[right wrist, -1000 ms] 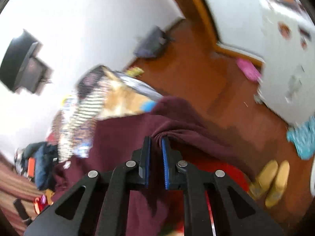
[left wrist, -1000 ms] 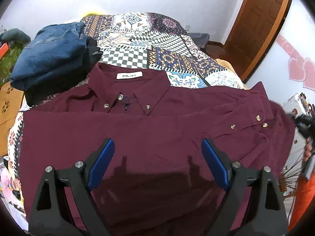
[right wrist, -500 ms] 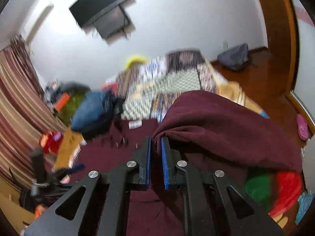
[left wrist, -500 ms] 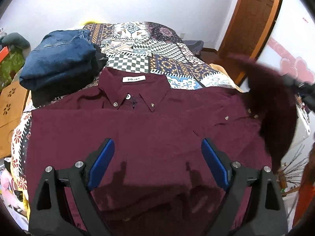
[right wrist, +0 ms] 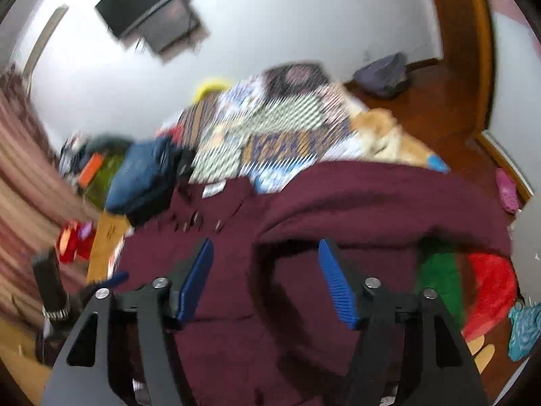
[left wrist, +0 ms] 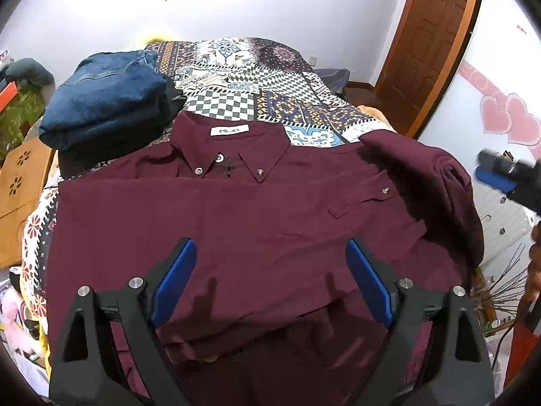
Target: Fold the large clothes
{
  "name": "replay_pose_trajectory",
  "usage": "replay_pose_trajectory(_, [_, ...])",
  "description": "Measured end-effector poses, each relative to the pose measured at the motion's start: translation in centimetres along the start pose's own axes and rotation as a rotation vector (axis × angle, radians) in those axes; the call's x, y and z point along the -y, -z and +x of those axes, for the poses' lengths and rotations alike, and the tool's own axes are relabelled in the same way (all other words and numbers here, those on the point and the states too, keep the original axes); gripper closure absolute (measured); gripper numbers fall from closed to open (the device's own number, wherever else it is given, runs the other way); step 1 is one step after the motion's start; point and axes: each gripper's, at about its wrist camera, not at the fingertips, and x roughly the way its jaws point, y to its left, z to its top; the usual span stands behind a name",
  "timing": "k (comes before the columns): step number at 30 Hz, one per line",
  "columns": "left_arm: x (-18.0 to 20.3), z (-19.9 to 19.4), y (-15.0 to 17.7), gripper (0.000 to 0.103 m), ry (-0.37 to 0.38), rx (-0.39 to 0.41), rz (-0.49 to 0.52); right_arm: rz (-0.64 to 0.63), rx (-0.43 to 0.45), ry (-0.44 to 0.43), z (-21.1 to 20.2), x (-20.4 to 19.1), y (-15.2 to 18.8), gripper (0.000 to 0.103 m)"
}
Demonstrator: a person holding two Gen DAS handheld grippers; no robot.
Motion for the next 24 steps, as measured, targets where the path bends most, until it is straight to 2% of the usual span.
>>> replay_pose_trajectory(2, [0.3,0.0,-0.2,0.013,0.004,0.002,0.002,0.07,0.033,0.008,-1.0,1.9,-0.6,0.031])
replay_pose_trajectory(6, [0.8,0.3,-0.6,0.013,0.009,0.002,0.009,0.234,0.058,0.034,-1.8,6.5,-1.1,0.031])
replay_pose_trajectory(13, [1.6,1.3,-0.9,0.013,-0.001,-0.022,0.031,0.467,-0.005,0.019,0.3,13.4,0.2,0.031])
replay_pose_trajectory(17, [1.7,2.1,-1.0,0.013,-0.002,-0.04,0.027,0.543,-0.049,-0.012,2.1,15.0,1.1,0.031])
replay_pose_trajectory(21, [1.7,2.7,-1.5,0.013,-0.001,-0.048,0.014,0.614,-0.057,-0.021,3.2,16.7,1.1,0.031])
replay_pose_trajectory(22, [1.7,2.7,-1.5,0.013,-0.001,-0.047,0.014,0.631,-0.05,-0.022,3.4,17.0,1.0,0.042])
replay_pose_trajectory(24, [1.6,2.6,-1.6,0.013,-0.003,-0.043,0.015,0.649,0.002,0.002,3.2,17.6,0.8,0.057])
